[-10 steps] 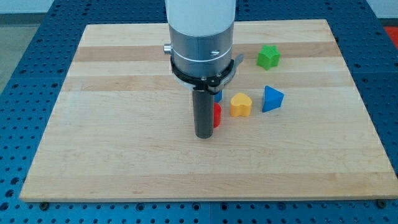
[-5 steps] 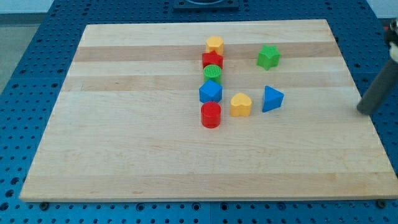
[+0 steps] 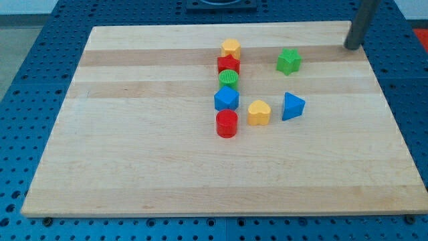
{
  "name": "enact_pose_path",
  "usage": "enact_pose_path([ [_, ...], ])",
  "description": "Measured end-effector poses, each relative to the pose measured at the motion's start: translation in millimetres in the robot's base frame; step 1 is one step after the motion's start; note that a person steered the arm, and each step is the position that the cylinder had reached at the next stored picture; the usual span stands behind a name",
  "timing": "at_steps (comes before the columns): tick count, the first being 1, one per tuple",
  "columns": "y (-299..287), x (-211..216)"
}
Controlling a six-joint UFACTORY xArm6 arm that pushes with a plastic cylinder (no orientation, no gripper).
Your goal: Push the green star into the triangle
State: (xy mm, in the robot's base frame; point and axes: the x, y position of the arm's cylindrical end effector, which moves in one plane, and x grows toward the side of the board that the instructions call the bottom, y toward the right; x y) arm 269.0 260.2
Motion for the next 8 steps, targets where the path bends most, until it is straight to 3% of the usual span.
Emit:
enact_pose_path([
  [1, -40, 0],
  [2, -43, 0],
  [3, -77, 23],
  [5, -93, 23],
  [7, -96, -8],
  [8, -98, 37],
])
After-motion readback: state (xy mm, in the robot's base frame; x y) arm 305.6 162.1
